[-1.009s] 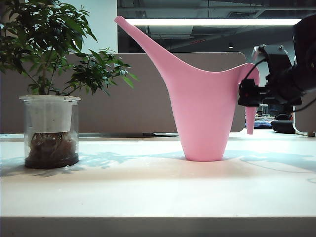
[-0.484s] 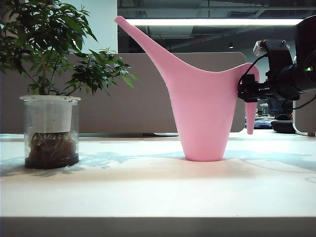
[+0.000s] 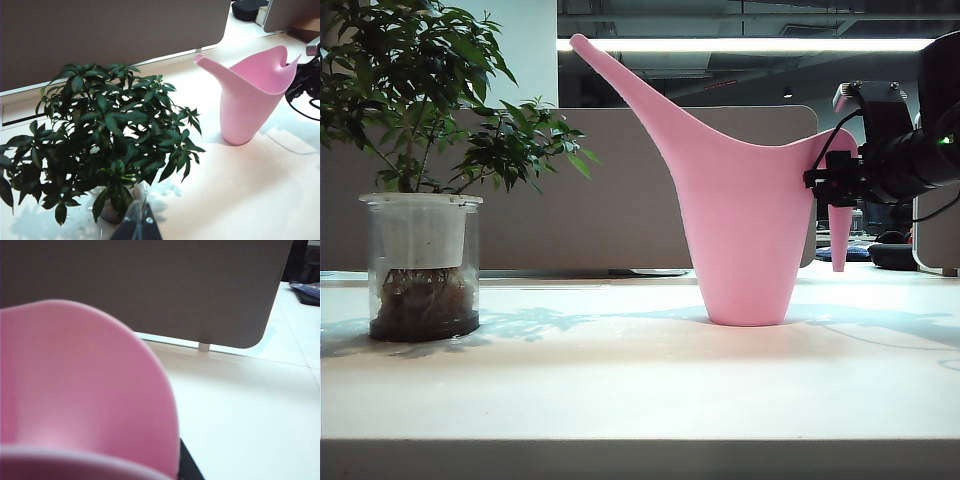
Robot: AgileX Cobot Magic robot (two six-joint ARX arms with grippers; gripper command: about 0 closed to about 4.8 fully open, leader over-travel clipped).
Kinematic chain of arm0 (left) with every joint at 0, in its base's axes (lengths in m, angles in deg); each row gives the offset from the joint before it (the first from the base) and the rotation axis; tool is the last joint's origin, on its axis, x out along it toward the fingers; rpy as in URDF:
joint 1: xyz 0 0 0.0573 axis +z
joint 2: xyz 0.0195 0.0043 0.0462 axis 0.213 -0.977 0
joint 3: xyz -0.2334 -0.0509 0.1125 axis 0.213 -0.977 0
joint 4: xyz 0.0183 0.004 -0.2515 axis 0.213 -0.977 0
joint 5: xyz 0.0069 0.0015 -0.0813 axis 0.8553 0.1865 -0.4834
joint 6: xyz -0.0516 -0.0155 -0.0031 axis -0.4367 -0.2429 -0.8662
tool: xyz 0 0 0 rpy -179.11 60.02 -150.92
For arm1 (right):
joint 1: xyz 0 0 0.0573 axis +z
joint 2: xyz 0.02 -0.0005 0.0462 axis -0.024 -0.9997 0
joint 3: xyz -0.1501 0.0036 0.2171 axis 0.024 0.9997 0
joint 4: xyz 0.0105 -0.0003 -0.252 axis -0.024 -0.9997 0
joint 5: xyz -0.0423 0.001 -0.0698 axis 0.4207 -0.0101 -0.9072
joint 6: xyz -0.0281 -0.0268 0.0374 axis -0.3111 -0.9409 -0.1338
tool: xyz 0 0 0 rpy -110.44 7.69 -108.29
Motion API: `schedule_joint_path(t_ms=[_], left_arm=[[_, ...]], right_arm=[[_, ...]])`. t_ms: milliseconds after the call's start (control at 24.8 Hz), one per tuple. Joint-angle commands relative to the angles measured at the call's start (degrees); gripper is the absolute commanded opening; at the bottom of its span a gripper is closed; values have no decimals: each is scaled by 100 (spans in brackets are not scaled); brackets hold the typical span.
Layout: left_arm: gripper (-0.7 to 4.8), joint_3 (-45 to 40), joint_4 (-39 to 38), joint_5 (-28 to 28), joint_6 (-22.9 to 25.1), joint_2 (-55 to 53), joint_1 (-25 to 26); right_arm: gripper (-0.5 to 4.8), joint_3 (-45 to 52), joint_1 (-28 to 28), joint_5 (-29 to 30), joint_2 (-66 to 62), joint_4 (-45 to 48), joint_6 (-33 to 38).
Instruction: Pick up the watering can from the table, water the potted plant, and put the can back.
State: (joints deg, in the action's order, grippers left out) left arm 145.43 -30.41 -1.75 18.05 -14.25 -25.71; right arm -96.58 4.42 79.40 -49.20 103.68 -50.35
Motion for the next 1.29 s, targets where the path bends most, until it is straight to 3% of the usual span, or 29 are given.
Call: schedule_joint_path(t_ms=[40, 363, 565, 888, 1009, 1291], left_arm=[[-5, 2, 57, -11, 20, 11, 9], [-5, 2, 59, -26, 20, 11, 9], [-5, 2, 57, -26, 20, 13, 9], [-5, 2, 50, -26, 20, 11, 9], [-5, 2, 35, -26, 17, 11, 9], [-5, 2, -289, -50, -4, 13, 9]], right_arm=[[142, -48, 11, -13, 197, 404, 2], [143, -197, 46, -37, 758, 595, -101], [143, -723, 151, -35, 997, 111, -723], [142, -1917, 780, -240, 999, -1051, -2601], [142, -2212, 1051, -658, 997, -1217, -3145], [142, -2273, 1185, -964, 997, -1104, -3364]])
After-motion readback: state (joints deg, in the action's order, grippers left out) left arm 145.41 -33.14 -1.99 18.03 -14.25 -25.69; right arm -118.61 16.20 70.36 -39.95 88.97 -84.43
